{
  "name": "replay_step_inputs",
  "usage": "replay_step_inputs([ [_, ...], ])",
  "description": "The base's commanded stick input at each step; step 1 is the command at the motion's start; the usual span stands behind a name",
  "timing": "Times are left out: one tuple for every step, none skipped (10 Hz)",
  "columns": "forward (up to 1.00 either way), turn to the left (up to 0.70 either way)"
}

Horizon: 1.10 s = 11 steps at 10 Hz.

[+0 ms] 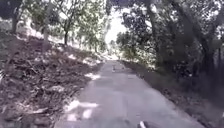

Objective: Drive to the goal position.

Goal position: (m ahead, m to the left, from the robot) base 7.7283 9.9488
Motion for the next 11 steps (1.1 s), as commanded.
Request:
replay_step_inputs([
  [0.5, 0.0],
  [0.5, 0.0],
  [0.5, 0.0],
  [0.5, 0.0],
  [0.5, 0.0],
  [0.5, 0.0],
  [0.5, 0.0],
  [0.5, 0.0],
  [0.5, 0.0],
  [0.5, 0.0],
  [0.5, 0.0],
])
